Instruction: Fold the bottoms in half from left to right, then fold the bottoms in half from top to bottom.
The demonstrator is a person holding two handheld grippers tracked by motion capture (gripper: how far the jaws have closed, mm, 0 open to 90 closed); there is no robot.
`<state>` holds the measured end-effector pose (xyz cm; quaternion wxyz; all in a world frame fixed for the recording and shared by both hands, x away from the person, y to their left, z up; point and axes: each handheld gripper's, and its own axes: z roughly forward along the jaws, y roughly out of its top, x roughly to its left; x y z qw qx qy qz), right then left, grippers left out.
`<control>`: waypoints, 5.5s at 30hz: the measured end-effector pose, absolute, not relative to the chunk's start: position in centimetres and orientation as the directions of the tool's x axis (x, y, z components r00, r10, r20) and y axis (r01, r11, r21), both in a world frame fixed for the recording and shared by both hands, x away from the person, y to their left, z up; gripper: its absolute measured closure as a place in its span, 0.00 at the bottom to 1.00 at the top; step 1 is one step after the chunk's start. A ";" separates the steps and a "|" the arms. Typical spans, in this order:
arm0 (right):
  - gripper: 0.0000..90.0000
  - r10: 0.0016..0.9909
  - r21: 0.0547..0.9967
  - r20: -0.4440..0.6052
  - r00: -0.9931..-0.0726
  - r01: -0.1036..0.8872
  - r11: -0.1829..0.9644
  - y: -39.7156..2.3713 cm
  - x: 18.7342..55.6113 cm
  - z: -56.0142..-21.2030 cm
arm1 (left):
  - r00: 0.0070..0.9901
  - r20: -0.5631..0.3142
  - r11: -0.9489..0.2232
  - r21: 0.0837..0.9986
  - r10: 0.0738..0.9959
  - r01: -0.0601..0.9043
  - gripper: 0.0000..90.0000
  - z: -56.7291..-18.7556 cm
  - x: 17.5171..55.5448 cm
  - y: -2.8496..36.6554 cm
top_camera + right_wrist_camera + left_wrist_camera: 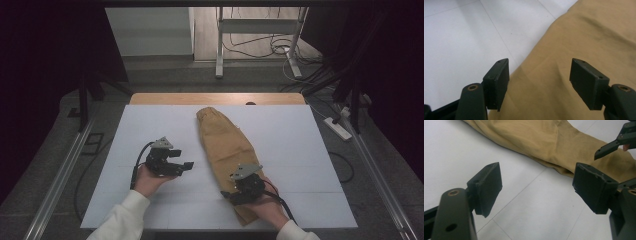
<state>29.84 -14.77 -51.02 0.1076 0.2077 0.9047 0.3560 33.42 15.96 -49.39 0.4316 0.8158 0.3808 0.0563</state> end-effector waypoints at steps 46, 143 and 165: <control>0.94 0.516 0.563 -0.079 -0.853 0.388 0.729 -14.9 31.4 -51.3 | 0.698 -0.233 -0.318 0.763 0.677 0.563 0.25 -49.1 33.2 16.3; 0.39 0.533 0.789 0.091 -0.841 0.388 0.477 -15.7 33.8 -49.2 | 0.688 -0.253 -0.308 0.753 0.680 0.582 0.24 -49.5 33.8 16.8; 0.39 0.565 0.787 0.076 -0.821 0.397 0.472 -16.7 35.6 -48.9 | 0.682 -0.248 -0.306 0.754 0.688 0.582 0.24 -49.5 34.3 16.6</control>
